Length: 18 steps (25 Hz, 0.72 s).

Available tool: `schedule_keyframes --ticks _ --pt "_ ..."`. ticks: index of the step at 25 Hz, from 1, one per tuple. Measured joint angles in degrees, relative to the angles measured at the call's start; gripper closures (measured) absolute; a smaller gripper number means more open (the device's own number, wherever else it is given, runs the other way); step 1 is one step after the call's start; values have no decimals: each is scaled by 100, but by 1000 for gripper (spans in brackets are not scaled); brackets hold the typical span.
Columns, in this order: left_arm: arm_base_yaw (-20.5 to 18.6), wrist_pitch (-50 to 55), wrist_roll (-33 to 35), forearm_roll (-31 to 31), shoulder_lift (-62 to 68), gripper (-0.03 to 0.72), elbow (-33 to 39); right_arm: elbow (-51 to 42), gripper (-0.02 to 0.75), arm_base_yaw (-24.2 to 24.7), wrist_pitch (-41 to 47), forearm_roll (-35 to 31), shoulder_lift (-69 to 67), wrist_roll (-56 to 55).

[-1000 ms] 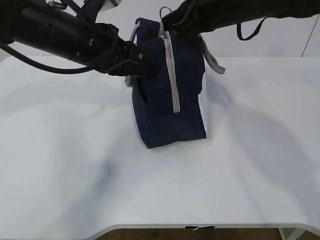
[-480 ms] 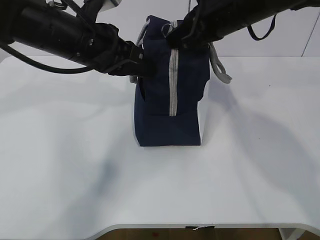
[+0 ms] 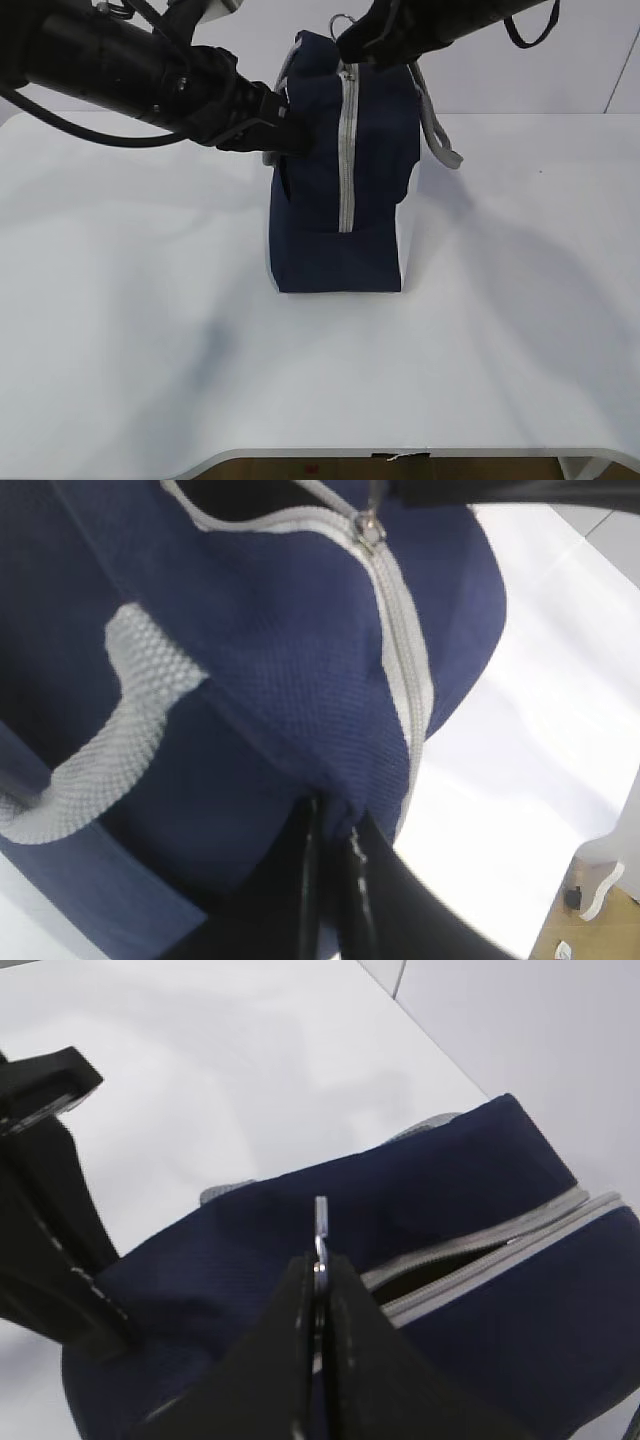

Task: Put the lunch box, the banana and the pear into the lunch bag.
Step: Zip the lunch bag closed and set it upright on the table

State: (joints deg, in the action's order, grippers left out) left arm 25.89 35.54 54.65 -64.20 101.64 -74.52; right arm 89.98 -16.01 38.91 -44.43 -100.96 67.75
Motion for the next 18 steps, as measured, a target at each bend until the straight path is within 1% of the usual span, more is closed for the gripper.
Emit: schedule_keyframes --ticks 12,18 --pt "0 89 0 -10 0 688 0 71 732 0 -279 0 -368 -2" --pt "0 131 0 -10 0 684 0 69 732 0 -246 95 -414 -2"
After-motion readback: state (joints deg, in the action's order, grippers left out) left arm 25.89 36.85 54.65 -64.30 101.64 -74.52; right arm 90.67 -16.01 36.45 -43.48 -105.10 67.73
